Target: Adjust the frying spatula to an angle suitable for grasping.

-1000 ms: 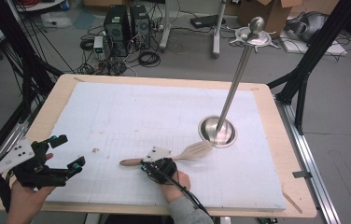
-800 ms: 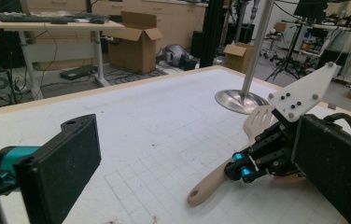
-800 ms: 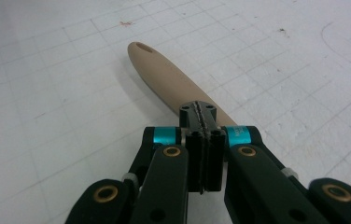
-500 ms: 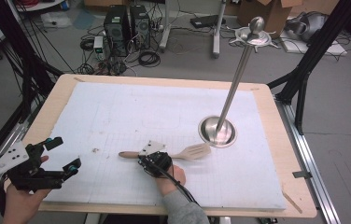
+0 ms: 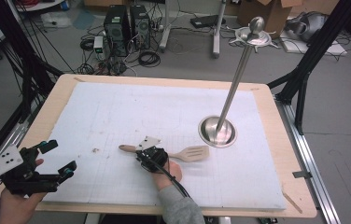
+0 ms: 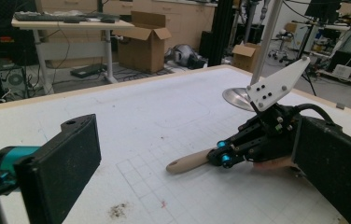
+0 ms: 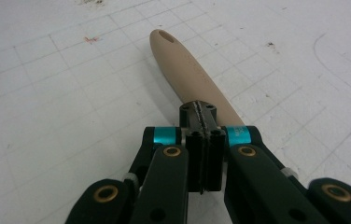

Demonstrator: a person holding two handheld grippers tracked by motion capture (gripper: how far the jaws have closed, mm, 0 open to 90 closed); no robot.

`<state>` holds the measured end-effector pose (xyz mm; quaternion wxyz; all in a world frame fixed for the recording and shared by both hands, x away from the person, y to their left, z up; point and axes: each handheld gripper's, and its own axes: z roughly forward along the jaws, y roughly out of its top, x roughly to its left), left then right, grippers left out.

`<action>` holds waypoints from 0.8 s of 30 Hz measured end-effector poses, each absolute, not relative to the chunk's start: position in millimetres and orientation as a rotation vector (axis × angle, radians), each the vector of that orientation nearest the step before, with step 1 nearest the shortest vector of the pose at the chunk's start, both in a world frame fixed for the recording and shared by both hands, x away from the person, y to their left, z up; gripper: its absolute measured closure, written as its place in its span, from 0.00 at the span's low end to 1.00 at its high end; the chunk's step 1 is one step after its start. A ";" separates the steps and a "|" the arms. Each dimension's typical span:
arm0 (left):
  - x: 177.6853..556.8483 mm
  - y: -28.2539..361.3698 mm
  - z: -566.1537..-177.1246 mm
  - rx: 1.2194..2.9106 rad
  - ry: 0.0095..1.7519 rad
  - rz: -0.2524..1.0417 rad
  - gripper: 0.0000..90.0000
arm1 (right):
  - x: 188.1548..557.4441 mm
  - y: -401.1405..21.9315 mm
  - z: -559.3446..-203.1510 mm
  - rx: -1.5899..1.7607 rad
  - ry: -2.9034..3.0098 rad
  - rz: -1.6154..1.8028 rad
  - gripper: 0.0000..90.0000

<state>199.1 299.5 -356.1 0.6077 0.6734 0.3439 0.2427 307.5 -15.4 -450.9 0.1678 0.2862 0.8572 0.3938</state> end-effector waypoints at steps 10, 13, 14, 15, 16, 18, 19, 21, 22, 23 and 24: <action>201.9 302.0 -356.3 1.548 0.796 0.559 0.02 | 306.6 -31.7 -435.2 0.836 2.401 1.218 1.00; 203.2 300.1 -355.9 1.551 0.791 0.557 0.02 | 309.4 -46.6 -426.7 0.861 2.381 1.236 1.00; 203.7 299.4 -356.0 1.552 0.791 0.555 0.02 | 311.4 -52.9 -424.1 0.877 2.374 1.250 1.00; 204.5 298.2 -356.2 1.554 0.790 0.552 0.02 | 312.9 -57.6 -422.1 0.889 2.370 1.259 1.00; 205.4 297.4 -356.5 1.557 0.788 0.551 0.02 | 315.0 -65.1 -419.0 0.913 2.361 1.266 1.00; 206.7 296.1 -357.1 1.562 0.787 0.546 0.02 | 318.2 -75.0 -416.2 0.941 2.350 1.267 1.00; 207.7 295.3 -357.6 1.564 0.786 0.545 0.02 | 319.9 -79.8 -415.5 0.963 2.348 1.258 1.00; 208.5 293.9 -357.9 1.565 0.785 0.543 0.02 | 324.8 -88.9 -416.0 0.998 2.344 1.227 1.00; 208.8 293.5 -358.0 1.566 0.784 0.541 0.02 | 326.6 -92.1 -416.7 1.022 2.340 1.215 1.00; 208.9 293.1 -357.9 1.565 0.785 0.540 0.02 | 328.1 -94.7 -417.7 1.049 2.341 1.202 1.00; 209.0 292.9 -357.9 1.565 0.784 0.539 0.02 | 329.4 -96.6 -418.9 1.066 2.343 1.194 1.00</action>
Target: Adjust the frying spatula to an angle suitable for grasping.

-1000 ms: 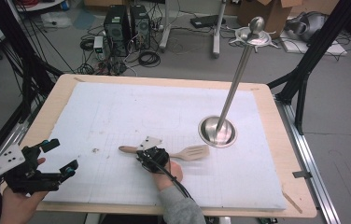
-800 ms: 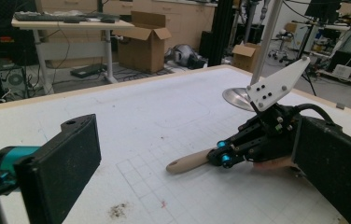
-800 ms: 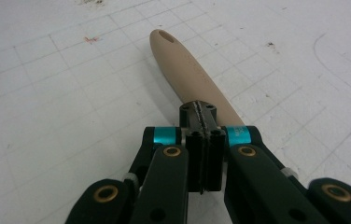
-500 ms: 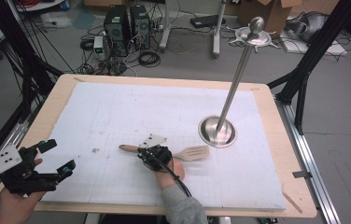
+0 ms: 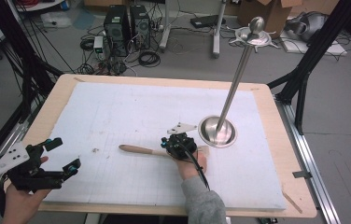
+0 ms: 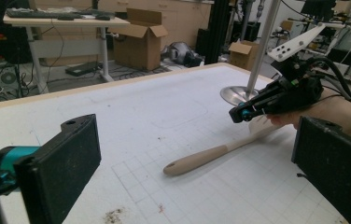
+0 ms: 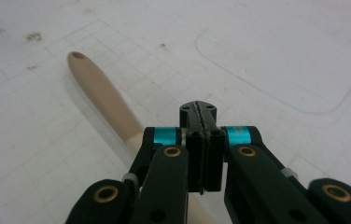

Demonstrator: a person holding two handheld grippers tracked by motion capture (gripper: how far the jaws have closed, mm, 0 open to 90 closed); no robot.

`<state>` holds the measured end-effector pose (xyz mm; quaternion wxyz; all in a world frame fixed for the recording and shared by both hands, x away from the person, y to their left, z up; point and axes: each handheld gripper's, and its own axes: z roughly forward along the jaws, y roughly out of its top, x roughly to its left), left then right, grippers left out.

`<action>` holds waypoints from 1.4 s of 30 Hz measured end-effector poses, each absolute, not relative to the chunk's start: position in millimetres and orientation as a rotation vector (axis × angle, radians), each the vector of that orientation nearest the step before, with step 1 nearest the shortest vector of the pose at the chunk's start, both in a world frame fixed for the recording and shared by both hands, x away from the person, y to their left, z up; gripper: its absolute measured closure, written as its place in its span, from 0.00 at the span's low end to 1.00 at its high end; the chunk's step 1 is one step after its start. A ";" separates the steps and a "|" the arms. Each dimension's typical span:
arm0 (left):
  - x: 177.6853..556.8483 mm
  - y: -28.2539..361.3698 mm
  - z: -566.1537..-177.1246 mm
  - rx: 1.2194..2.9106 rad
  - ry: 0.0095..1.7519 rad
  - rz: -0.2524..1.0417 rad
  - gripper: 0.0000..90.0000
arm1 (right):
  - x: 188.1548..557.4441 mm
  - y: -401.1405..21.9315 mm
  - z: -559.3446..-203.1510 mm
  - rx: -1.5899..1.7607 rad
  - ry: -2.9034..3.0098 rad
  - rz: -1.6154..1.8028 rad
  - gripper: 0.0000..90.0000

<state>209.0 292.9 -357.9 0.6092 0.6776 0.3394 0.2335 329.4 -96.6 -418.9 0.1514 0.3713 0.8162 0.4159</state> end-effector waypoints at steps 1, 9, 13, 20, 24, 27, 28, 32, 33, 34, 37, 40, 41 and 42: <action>209.1 293.0 -357.9 1.566 0.783 0.539 0.02 | 330.5 -97.7 -420.1 1.072 2.348 1.180 1.00; 208.1 294.1 -356.9 1.560 0.781 0.539 0.02 | 332.9 -92.2 -429.2 1.081 2.392 1.019 1.00; 208.6 294.5 -357.5 1.557 0.784 0.539 0.02 | 332.9 -91.7 -431.4 1.096 2.397 0.983 1.00; 209.6 293.0 -358.7 1.564 0.784 0.535 0.02 | 330.2 -95.5 -440.5 1.099 2.417 0.966 1.00; 211.1 292.6 -358.9 1.564 0.782 0.532 0.02 | 326.8 -97.8 -440.4 1.092 2.422 0.965 1.00; 213.2 291.4 -359.2 1.563 0.780 0.525 0.02 | 323.4 -101.3 -441.9 1.094 2.416 0.993 1.00; 214.1 290.9 -359.4 1.564 0.779 0.523 0.02 | 322.7 -102.9 -442.4 1.098 2.414 1.009 1.00; 218.4 287.4 -360.1 1.571 0.769 0.511 0.02 | 318.7 -107.2 -443.0 1.099 2.403 1.036 1.00; 219.5 286.4 -360.1 1.571 0.767 0.509 0.02 | 317.4 -108.3 -443.6 1.097 2.399 1.045 1.00; 220.5 285.4 -359.9 1.571 0.765 0.506 0.02 | 316.4 -109.9 -444.0 1.086 2.398 1.048 1.00; 223.6 281.9 -359.8 1.576 0.755 0.499 0.02 | 311.9 -113.7 -444.4 1.092 2.390 1.051 1.00; 226.6 278.4 -359.9 1.580 0.747 0.491 0.02 | 307.6 -119.0 -444.8 1.106 2.380 1.059 1.00; 227.4 277.1 -360.0 1.578 0.746 0.488 0.02 | 306.2 -121.2 -445.0 1.102 2.376 1.061 1.00; 228.1 276.5 -360.0 1.581 0.744 0.488 0.02 | 304.2 -123.2 -444.7 1.112 2.373 1.060 1.00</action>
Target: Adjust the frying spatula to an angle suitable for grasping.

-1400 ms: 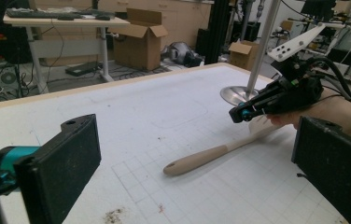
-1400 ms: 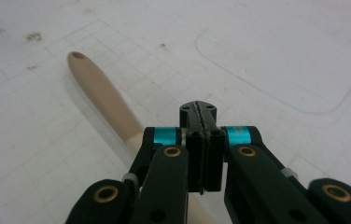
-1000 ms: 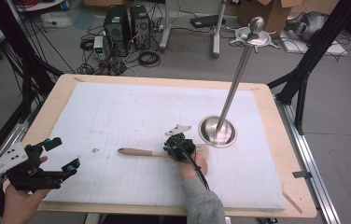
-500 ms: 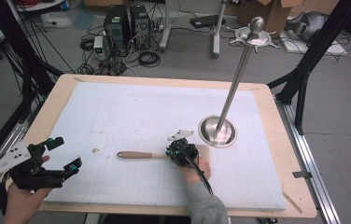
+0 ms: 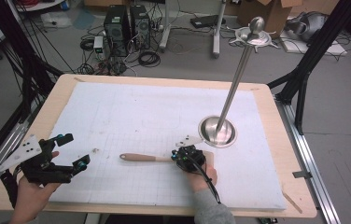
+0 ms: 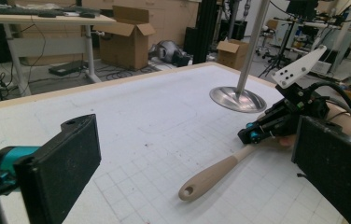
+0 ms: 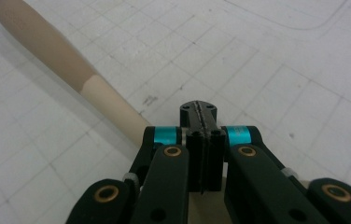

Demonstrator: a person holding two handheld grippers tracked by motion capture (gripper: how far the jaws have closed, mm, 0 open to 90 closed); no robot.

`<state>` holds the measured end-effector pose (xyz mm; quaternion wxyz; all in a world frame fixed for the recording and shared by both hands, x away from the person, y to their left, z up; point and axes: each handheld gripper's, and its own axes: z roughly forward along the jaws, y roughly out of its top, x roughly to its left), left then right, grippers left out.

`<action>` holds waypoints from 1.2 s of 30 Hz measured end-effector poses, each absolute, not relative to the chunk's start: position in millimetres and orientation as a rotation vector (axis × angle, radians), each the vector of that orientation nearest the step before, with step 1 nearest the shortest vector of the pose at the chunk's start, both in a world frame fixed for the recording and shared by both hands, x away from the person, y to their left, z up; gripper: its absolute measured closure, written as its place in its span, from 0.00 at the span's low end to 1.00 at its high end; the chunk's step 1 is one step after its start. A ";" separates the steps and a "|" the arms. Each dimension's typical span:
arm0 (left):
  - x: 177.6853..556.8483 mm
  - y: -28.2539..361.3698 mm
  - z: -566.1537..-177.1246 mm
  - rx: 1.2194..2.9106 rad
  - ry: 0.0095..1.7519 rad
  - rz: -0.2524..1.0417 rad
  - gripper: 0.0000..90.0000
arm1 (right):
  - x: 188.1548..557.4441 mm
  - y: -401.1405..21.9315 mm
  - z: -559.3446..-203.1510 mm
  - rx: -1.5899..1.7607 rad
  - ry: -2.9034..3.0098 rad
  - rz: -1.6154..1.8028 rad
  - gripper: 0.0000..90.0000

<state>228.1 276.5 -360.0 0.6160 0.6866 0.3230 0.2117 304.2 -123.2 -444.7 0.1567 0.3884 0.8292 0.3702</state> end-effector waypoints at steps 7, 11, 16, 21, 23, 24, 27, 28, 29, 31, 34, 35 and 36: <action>233.4 269.9 -360.2 1.586 0.731 0.473 0.02 | 288.8 -142.0 -445.6 1.135 2.348 1.067 1.00; 235.9 267.0 -360.5 1.592 0.725 0.470 0.02 | 280.3 -155.5 -445.7 1.142 2.354 1.053 1.00; 239.0 261.7 -362.1 1.602 0.722 0.459 0.02 | 273.0 -165.1 -447.5 1.140 2.343 1.065 1.00; 240.7 259.1 -362.7 1.609 0.715 0.454 0.02 | 273.3 -164.2 -447.0 1.127 2.348 1.047 1.00; 241.2 259.8 -363.3 1.609 0.717 0.454 0.02 | 273.1 -163.7 -446.7 1.122 2.349 1.041 1.00; 241.2 260.1 -363.5 1.609 0.720 0.454 0.02 | 273.1 -163.1 -446.1 1.121 2.351 1.033 1.00; 240.6 261.6 -362.9 1.605 0.721 0.455 0.02 | 274.2 -161.1 -443.4 1.106 2.353 0.997 1.00; 240.3 261.9 -362.5 1.601 0.720 0.456 0.02 | 275.1 -161.5 -441.9 1.099 2.357 0.996 1.00; 239.9 262.4 -362.1 1.603 0.719 0.457 0.02 | 275.2 -161.6 -440.1 1.106 2.353 0.999 1.00; 239.7 262.8 -362.4 1.602 0.721 0.458 0.02 | 276.2 -162.2 -436.3 1.097 2.356 1.001 1.00; 239.7 262.6 -363.3 1.604 0.725 0.458 0.02 | 277.0 -161.6 -430.1 1.087 2.364 0.998 1.00; 239.4 262.6 -363.4 1.604 0.726 0.457 0.02 | 277.6 -161.1 -428.2 1.081 2.365 1.001 1.00; 239.1 262.7 -363.3 1.603 0.727 0.458 0.02 | 278.1 -160.6 -426.2 1.081 2.364 1.001 1.00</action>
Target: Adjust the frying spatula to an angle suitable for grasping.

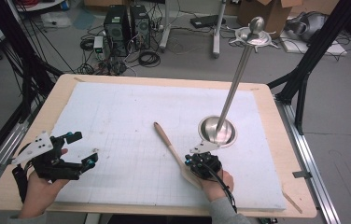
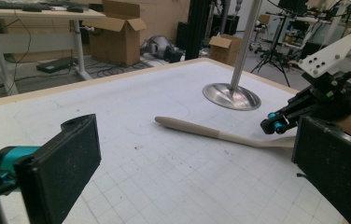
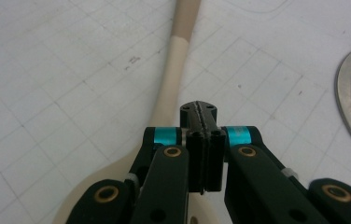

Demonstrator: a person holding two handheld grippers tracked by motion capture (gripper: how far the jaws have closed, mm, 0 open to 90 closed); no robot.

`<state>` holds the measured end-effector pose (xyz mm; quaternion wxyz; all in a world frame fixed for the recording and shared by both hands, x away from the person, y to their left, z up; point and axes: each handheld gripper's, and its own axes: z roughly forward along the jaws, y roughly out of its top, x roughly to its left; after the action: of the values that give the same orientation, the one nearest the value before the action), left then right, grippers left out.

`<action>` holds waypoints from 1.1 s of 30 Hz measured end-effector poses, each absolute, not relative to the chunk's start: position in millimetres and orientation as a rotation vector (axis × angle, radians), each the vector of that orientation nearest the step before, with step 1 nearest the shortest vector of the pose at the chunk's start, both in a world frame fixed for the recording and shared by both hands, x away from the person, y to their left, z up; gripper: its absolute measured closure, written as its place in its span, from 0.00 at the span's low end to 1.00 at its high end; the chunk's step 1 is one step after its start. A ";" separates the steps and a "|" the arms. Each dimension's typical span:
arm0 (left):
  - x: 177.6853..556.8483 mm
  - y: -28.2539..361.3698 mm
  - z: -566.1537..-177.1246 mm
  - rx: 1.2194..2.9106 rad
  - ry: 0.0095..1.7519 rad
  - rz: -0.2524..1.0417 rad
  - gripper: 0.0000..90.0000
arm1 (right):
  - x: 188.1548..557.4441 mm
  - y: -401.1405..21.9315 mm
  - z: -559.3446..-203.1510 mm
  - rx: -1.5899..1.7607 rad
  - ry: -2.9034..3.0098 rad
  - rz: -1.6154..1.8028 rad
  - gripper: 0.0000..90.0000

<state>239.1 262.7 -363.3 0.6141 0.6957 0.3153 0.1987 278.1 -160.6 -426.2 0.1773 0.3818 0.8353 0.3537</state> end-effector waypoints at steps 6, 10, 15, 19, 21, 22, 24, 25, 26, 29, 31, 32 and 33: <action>236.2 266.8 -362.6 1.596 0.733 0.467 0.02 | 281.6 -156.0 -416.4 1.047 2.374 1.040 1.00; 233.2 270.3 -361.6 1.590 0.738 0.475 0.02 | 283.5 -155.3 -413.6 1.020 2.374 1.098 1.00; 230.7 274.0 -361.8 1.587 0.748 0.482 0.02 | 285.6 -157.9 -410.6 0.989 2.386 1.188 0.93; 228.6 276.0 -361.8 1.585 0.755 0.489 0.02 | 289.6 -161.7 -408.1 0.987 2.400 1.262 0.70; 227.2 276.9 -361.5 1.583 0.757 0.491 0.02 | 291.7 -161.7 -407.5 1.001 2.407 1.269 0.56; 226.7 277.8 -361.1 1.585 0.755 0.496 0.02 | 291.9 -161.6 -406.9 1.006 2.403 1.280 0.50; 225.7 278.9 -360.6 1.580 0.756 0.496 0.02 | 292.2 -162.2 -405.6 0.997 2.404 1.316 0.41; 225.1 279.4 -360.6 1.577 0.758 0.496 0.02 | 291.9 -162.2 -404.9 0.996 2.406 1.329 0.37; 224.8 279.8 -360.7 1.578 0.759 0.498 0.02 | 291.3 -162.1 -403.7 0.993 2.400 1.340 0.31; 224.6 280.5 -361.3 1.580 0.764 0.497 0.02 | 292.5 -163.8 -401.2 1.018 2.374 1.374 0.16; 224.5 280.5 -361.5 1.581 0.763 0.498 0.02 | 295.0 -165.8 -401.3 1.060 2.359 1.386 0.13; 224.5 280.6 -361.5 1.580 0.764 0.498 0.02 | 296.3 -166.9 -401.8 1.082 2.352 1.384 0.11; 224.5 280.8 -361.4 1.579 0.766 0.499 0.02 | 297.1 -167.9 -402.0 1.101 2.342 1.383 0.11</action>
<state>224.5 280.8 -361.4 0.6119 0.6846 0.3319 0.2162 297.1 -167.9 -402.0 0.1035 0.3732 0.7939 0.4688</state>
